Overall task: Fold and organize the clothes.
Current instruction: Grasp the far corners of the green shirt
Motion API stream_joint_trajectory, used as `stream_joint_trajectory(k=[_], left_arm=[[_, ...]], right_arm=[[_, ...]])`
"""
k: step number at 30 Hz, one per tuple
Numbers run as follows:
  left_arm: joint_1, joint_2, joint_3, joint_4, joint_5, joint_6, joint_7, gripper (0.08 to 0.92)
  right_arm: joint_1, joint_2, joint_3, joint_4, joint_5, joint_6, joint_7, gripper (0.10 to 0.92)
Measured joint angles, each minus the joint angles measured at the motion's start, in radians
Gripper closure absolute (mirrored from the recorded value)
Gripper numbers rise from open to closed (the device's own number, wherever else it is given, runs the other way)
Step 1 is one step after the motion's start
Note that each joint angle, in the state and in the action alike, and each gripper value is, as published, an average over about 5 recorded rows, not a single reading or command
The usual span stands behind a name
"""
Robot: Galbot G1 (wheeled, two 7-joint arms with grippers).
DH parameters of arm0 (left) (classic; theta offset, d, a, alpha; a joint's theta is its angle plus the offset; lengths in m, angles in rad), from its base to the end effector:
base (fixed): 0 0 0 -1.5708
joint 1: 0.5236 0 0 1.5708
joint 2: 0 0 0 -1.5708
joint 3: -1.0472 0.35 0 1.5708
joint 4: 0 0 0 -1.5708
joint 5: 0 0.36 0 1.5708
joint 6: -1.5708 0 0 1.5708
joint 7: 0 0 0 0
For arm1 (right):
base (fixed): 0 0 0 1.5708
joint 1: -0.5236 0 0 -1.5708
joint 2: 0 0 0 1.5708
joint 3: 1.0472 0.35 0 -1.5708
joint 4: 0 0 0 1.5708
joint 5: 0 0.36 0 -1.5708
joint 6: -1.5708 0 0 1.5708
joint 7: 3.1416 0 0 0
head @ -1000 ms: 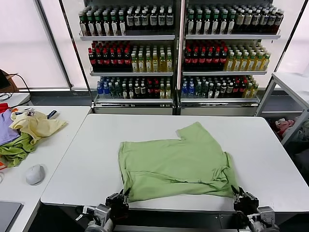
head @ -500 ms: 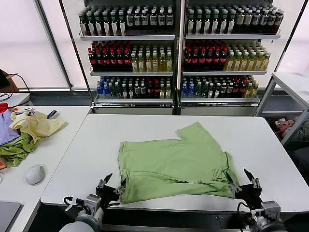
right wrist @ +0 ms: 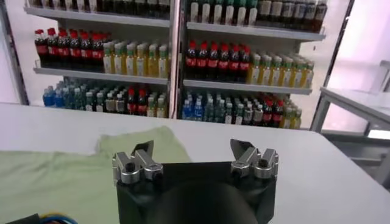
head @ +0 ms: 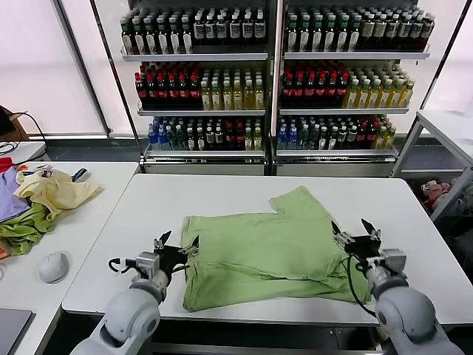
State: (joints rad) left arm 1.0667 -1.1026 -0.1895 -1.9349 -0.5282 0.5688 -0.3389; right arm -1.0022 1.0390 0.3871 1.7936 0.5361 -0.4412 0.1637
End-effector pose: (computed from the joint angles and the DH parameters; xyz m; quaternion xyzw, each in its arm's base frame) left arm 0.3129 0.0017 -0.2539 -0.0729 -0.9759 -0.0397 0.2017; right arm 0.3591 -0.0960 -0.2414 0.0329 -0.9901 0.0292 0.1334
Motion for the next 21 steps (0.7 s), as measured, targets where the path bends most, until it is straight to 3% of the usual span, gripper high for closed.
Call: stream_joint_trajectory(k=[10, 21], left_arm=[[-0.211, -0.065, 0.082, 0.228, -0.079, 0.009, -0.037, 0.177], [-0.336, -0.107, 0.129, 0.404, -0.115, 0.013, -0.066, 0.177]], right_arm=[[0.269, 0.064, -0.136, -0.268, 0.007, -0.032, -0.009, 0.203], [0.487, 0.149, -0.198, -0.558, -0.027, -0.038, -0.029, 0.203]])
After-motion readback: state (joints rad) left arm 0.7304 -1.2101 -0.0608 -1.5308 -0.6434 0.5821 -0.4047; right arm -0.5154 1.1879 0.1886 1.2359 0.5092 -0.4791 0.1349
